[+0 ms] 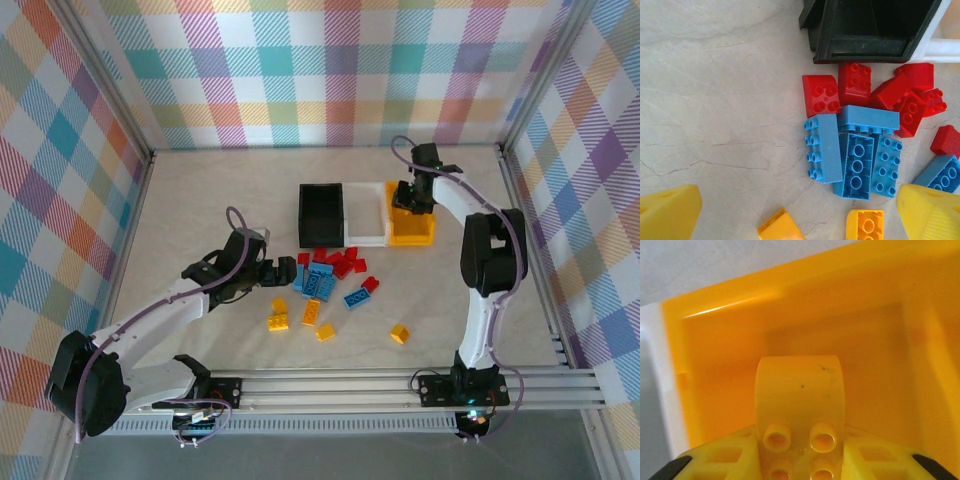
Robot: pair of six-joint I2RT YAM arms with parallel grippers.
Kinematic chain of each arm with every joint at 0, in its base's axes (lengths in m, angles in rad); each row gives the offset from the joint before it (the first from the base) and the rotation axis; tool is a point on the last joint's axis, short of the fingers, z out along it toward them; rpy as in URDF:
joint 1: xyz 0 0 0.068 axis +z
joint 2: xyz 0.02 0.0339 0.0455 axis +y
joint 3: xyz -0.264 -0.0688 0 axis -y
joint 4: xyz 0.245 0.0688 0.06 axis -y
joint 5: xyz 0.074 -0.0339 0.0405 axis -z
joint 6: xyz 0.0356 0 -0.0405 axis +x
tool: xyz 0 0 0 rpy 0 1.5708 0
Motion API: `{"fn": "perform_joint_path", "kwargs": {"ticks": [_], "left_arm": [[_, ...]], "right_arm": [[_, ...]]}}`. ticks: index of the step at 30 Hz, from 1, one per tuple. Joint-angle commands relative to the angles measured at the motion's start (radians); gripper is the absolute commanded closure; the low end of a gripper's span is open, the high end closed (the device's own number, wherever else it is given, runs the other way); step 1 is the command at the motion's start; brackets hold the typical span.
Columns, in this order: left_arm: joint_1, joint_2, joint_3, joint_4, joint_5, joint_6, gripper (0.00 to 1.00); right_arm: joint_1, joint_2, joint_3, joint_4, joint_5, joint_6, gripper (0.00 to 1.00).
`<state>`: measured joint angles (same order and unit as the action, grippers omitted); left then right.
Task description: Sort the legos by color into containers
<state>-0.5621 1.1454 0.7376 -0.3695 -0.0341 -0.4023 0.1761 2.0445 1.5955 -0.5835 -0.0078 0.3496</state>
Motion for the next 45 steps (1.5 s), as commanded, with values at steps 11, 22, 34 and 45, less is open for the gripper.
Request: {"fn": "perform_joint_path", "kwargs": {"ticks": [11, 22, 34, 45], "left_arm": [[0.027, -0.052, -0.025, -0.036, 0.007, 0.014, 0.00], [0.027, -0.043, -0.026, 0.010, 0.055, -0.015, 0.00], [0.022, 0.016, -0.042, 0.083, 0.115, -0.040, 0.00], [0.022, -0.038, -0.113, 0.103, 0.052, -0.038, 0.00]], "right_arm": [[-0.001, 0.039, 0.020, -0.030, -0.030, -0.014, 0.51], [0.086, -0.378, -0.233, -0.041, -0.049, -0.060, 0.42], [0.131, -0.647, -0.632, 0.077, -0.090, -0.010, 0.52], [0.131, -0.434, -0.560, 0.165, -0.101, 0.037, 0.50]]}}
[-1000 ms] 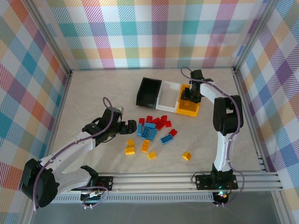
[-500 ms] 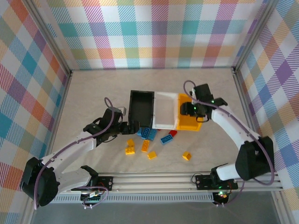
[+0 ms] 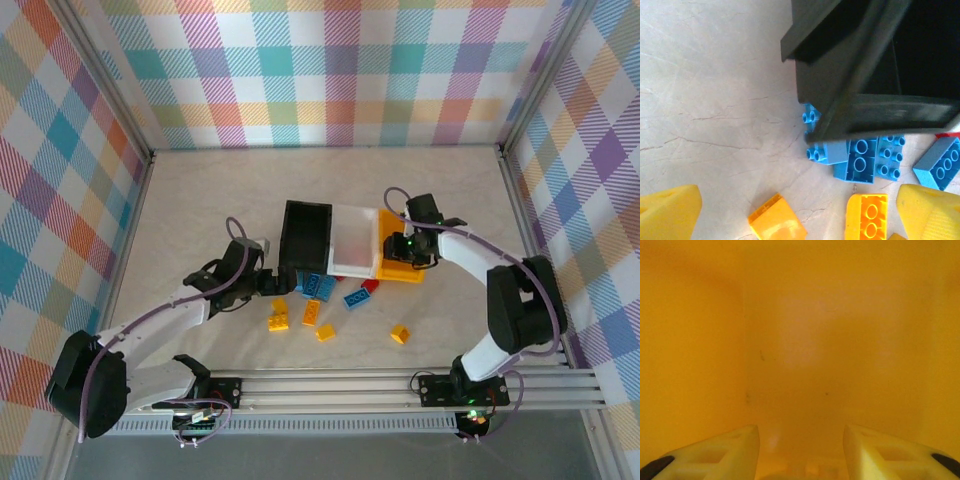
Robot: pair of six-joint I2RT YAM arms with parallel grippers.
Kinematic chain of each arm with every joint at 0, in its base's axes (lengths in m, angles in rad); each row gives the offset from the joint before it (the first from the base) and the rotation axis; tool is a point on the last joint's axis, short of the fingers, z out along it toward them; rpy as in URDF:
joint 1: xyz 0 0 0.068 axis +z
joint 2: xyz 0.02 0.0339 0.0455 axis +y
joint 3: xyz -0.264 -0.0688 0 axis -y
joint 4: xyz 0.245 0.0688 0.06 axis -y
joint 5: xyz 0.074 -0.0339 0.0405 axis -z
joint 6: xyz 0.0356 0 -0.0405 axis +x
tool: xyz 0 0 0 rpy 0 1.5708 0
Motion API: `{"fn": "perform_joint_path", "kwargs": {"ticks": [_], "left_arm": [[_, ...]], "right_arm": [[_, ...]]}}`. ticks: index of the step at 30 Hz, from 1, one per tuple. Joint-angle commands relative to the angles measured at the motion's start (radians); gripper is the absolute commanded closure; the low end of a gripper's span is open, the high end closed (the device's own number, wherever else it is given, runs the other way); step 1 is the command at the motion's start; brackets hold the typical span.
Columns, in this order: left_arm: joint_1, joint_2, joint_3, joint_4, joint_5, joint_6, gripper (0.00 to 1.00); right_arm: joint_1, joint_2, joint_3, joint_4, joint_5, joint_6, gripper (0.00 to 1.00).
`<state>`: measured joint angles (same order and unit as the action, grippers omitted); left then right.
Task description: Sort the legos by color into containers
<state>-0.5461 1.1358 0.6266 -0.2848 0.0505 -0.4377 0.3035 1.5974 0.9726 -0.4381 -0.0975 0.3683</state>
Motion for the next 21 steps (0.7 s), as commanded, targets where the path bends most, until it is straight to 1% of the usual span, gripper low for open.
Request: {"fn": "perform_joint_path", "kwargs": {"ticks": [1, 4, 6, 8, 11, 14, 18, 21], "left_arm": [[0.006, -0.026, 0.008, 0.015, -0.037, 0.005, 0.00], [0.008, -0.007, 0.044, 0.015, -0.047, 0.018, 0.00], [0.008, 0.013, 0.068, 0.015, -0.047, 0.024, 0.00], [0.008, 0.043, 0.091, 0.017, -0.043, 0.030, 0.00], [0.011, 0.096, 0.123, 0.024, -0.037, 0.036, 0.00], [0.011, 0.129, 0.141, 0.041, -0.022, 0.032, 0.00], [0.023, 0.177, 0.169, 0.064, -0.020, 0.040, 0.00], [0.040, 0.228, 0.211, 0.050, -0.005, 0.057, 0.00]], "right_arm": [[0.003, 0.009, 0.076, 0.008, -0.014, 0.019, 0.47], [0.017, -0.068, 0.079, -0.005, 0.000, 0.038, 0.41], [0.034, -0.113, 0.098, -0.047, 0.031, 0.037, 0.39], [0.050, -0.125, 0.117, -0.065, 0.022, 0.038, 0.38], [0.078, -0.107, 0.160, -0.108, 0.035, 0.035, 0.36], [0.082, -0.091, 0.169, -0.092, 0.047, 0.037, 0.35], [0.082, 0.006, 0.253, -0.078, 0.066, 0.015, 0.35], [0.080, 0.099, 0.336, -0.069, 0.057, 0.008, 0.35]]}}
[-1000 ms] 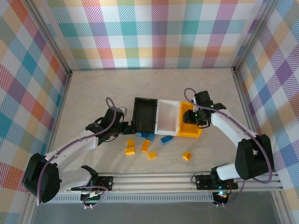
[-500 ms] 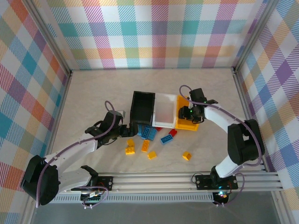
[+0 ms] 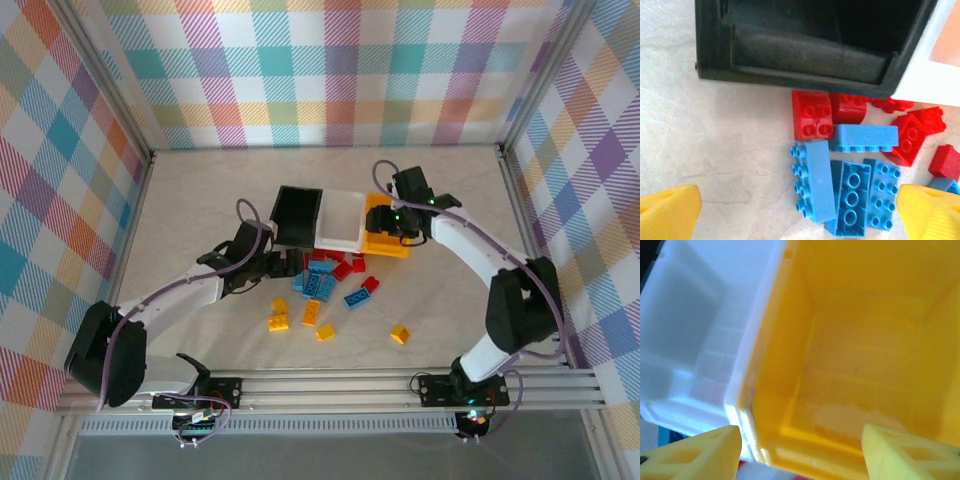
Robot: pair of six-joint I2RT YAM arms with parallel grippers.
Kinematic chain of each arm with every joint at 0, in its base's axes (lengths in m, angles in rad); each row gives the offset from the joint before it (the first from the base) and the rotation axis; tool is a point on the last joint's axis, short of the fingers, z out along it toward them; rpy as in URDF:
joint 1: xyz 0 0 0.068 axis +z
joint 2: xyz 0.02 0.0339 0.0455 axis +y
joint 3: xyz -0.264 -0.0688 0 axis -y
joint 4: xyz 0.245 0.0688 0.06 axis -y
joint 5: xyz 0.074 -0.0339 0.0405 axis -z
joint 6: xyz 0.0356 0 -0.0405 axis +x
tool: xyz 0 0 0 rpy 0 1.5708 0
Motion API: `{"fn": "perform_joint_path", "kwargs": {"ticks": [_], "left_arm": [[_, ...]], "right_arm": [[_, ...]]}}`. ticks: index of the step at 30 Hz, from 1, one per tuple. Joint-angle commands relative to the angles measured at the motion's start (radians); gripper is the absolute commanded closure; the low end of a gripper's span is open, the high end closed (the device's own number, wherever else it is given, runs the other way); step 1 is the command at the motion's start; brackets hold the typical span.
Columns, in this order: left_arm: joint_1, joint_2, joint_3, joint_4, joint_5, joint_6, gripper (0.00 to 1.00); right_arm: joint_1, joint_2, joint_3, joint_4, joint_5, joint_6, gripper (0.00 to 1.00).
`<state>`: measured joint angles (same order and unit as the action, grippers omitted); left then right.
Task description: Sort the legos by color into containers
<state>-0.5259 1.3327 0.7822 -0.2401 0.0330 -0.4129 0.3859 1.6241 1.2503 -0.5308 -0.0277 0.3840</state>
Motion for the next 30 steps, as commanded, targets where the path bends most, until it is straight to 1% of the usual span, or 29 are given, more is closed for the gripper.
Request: {"fn": "perform_joint_path", "kwargs": {"ticks": [1, 4, 10, 13, 17, 20, 23, 25, 27, 30], "left_arm": [[0.022, 0.044, 0.068, 0.000, 0.013, 0.038, 0.00], [0.028, 0.063, 0.081, -0.005, 0.025, 0.041, 0.00], [0.041, 0.066, 0.076, -0.012, 0.031, 0.046, 0.00], [0.046, 0.061, 0.074, -0.016, 0.037, 0.045, 0.00], [0.047, 0.048, 0.072, -0.021, 0.044, 0.045, 0.00], [0.047, 0.034, 0.069, -0.022, 0.054, 0.034, 0.00], [0.048, 0.016, 0.065, -0.020, 0.062, 0.026, 0.00], [0.049, -0.003, 0.061, -0.019, 0.066, 0.023, 0.00], [0.048, -0.019, 0.052, -0.016, 0.074, 0.018, 0.00], [0.046, -0.038, 0.033, -0.013, 0.088, 0.010, 0.00]], "right_arm": [[-0.005, 0.108, 0.081, 0.027, -0.014, -0.009, 0.35], [-0.016, 0.196, 0.153, 0.028, -0.036, -0.018, 0.35], [-0.027, 0.309, 0.263, 0.016, -0.062, -0.033, 0.36], [-0.027, 0.367, 0.328, -0.013, -0.057, -0.043, 0.36], [-0.027, 0.408, 0.380, -0.035, -0.048, -0.052, 0.36], [-0.024, 0.343, 0.324, 0.013, -0.052, -0.057, 0.36], [0.016, 0.190, 0.226, 0.055, -0.021, -0.117, 0.34], [0.038, 0.093, 0.183, 0.009, -0.001, -0.135, 0.29], [0.044, 0.008, 0.127, -0.042, -0.012, -0.125, 0.26], [0.047, -0.126, -0.005, -0.095, -0.019, -0.106, 0.24]]}}
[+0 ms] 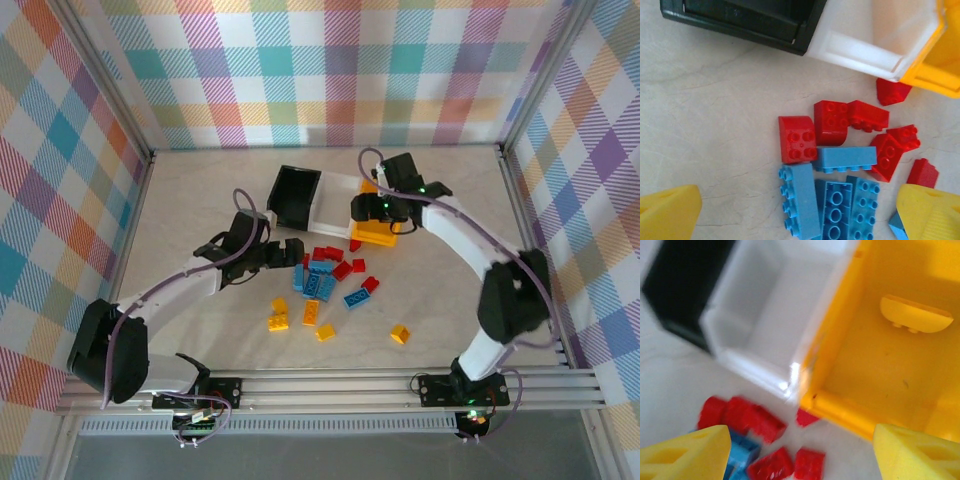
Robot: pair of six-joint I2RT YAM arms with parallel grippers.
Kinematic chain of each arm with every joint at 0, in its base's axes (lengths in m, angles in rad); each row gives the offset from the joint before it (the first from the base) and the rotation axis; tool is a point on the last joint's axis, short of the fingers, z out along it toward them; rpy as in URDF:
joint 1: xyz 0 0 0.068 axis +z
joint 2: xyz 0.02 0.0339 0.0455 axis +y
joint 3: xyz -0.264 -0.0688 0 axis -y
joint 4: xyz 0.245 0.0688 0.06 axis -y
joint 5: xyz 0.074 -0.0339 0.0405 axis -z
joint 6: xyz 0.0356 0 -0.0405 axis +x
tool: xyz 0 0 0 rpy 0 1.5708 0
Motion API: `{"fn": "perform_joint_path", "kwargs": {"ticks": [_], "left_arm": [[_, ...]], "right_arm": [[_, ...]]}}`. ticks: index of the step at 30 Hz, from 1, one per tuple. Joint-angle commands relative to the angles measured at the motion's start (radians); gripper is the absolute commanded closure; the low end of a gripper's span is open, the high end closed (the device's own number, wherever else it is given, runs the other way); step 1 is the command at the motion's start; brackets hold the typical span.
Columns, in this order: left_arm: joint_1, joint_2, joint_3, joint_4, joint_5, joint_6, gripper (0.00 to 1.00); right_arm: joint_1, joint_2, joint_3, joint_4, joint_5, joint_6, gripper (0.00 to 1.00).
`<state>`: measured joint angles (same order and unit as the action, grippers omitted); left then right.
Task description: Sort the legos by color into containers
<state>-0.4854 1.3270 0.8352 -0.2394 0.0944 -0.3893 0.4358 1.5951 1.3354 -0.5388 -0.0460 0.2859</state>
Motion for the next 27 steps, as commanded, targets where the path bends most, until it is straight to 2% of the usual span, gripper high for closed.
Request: {"fn": "perform_joint_path", "kwargs": {"ticks": [1, 4, 7, 13, 19, 27], "left_arm": [[0.005, -0.039, -0.026, -0.012, 0.033, -0.017, 0.00], [-0.002, -0.049, -0.047, -0.009, 0.047, -0.025, 0.00], [-0.018, -0.054, -0.061, -0.009, 0.051, -0.031, 0.00], [-0.050, -0.054, -0.073, -0.001, 0.048, -0.048, 0.00], [-0.061, -0.079, -0.071, -0.014, 0.042, -0.052, 0.00], [-0.062, -0.099, -0.097, -0.019, 0.037, -0.056, 0.00]], "right_arm": [[0.000, -0.144, -0.136, -0.115, -0.006, 0.011, 0.24], [0.033, -0.260, -0.276, -0.189, -0.004, 0.096, 0.24], [0.118, -0.340, -0.388, -0.264, 0.039, 0.183, 0.24], [0.273, -0.388, -0.524, -0.348, 0.082, 0.340, 0.24], [0.284, -0.452, -0.623, -0.339, 0.061, 0.392, 0.24], [0.285, -0.403, -0.715, -0.190, 0.030, 0.395, 0.23]]}}
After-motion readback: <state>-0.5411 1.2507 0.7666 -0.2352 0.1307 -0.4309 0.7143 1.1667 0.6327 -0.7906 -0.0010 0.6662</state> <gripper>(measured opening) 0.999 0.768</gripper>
